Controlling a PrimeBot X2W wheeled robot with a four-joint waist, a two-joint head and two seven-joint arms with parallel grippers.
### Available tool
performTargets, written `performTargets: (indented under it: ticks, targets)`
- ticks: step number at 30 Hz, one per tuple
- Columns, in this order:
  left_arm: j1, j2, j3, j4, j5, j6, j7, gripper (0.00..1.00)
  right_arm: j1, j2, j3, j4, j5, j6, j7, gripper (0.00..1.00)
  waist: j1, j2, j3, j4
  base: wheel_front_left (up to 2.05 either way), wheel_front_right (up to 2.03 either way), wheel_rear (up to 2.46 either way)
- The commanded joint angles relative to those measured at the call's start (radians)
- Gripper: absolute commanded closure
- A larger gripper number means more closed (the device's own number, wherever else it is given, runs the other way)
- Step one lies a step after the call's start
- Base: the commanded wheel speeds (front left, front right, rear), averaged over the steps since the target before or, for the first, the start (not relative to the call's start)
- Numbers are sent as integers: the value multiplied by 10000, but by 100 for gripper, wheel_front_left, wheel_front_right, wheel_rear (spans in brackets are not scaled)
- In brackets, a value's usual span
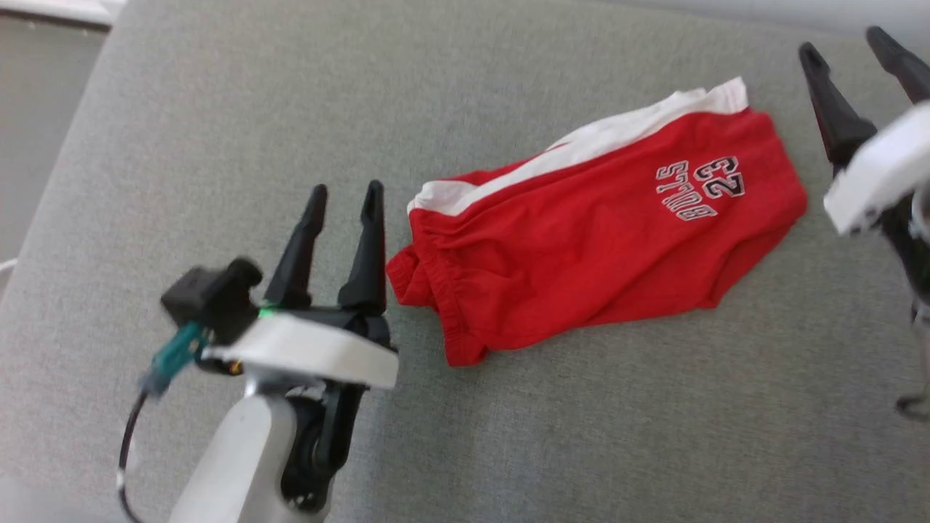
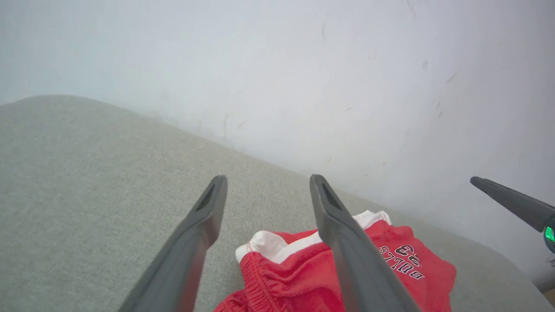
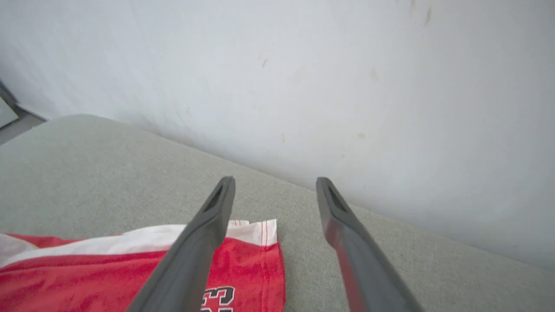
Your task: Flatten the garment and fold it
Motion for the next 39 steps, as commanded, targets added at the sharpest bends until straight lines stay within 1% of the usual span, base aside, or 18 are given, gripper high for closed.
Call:
performTargets:
  ticks: [1,5,9,11,14,17,19,22,25,31,34,39]
  targets:
    - [218,87,-4,-88,188,-52,-213,0,372,213,-169,-252,-206,-7,-247,0,1,0,-512,-185,0,0,0]
    - [968,240,26,-284,882,85,-981,0,1955,1118,-963,-1759,-1202,-7,-1402,0,1,0,-825,-289,0,0,0]
    - [1780,159,219,-247,1549,418,-1230,0,3682,2173,-1462,-2938,-1930,-7,-2281,0,1,0,-1191,-348,0,0,0]
    - [2199,80,337,-113,1810,609,-1260,0,4461,2536,-1668,-3317,-2119,-7,-2630,0,1,0,-1395,-380,0,0,0]
    - [2681,-165,470,-44,1869,687,-1273,0,5373,2814,-1849,-3726,-2229,-7,-2910,0,1,0,-1675,-416,0,0,0]
    - [2876,-178,475,57,1956,676,-1274,0,5859,2893,-1920,-4024,-2269,-7,-2989,0,1,0,-1898,-466,0,0,0]
    - [2807,-108,390,158,1987,659,-1067,0,5995,2907,-1938,-4165,-2263,-7,-2960,0,1,0,-1993,-484,0,0,0]
    - [2426,67,146,292,2010,549,-280,0,6055,2913,-1937,-4322,-2244,-7,-2911,0,1,0,-2062,-476,0,0,0]
    - [1899,179,-134,444,1951,480,873,0,6052,2914,-1908,-4408,-2208,-7,-2828,0,1,0,-2026,-448,0,0,0]
    - [811,47,-335,926,1333,424,2909,0,5948,2916,-1758,-4415,-2184,-7,-2699,0,1,0,-1699,-478,0,0,0]
    - [376,-24,-479,1232,1134,382,3661,0,5880,2916,-1717,-4393,-2201,-7,-2669,0,1,0,-1523,-522,0,0,0]
    - [-175,61,-805,1771,1291,481,4593,0,5747,2917,-1660,-4368,-2207,-7,-2665,0,1,0,-1233,-603,0,0,0]
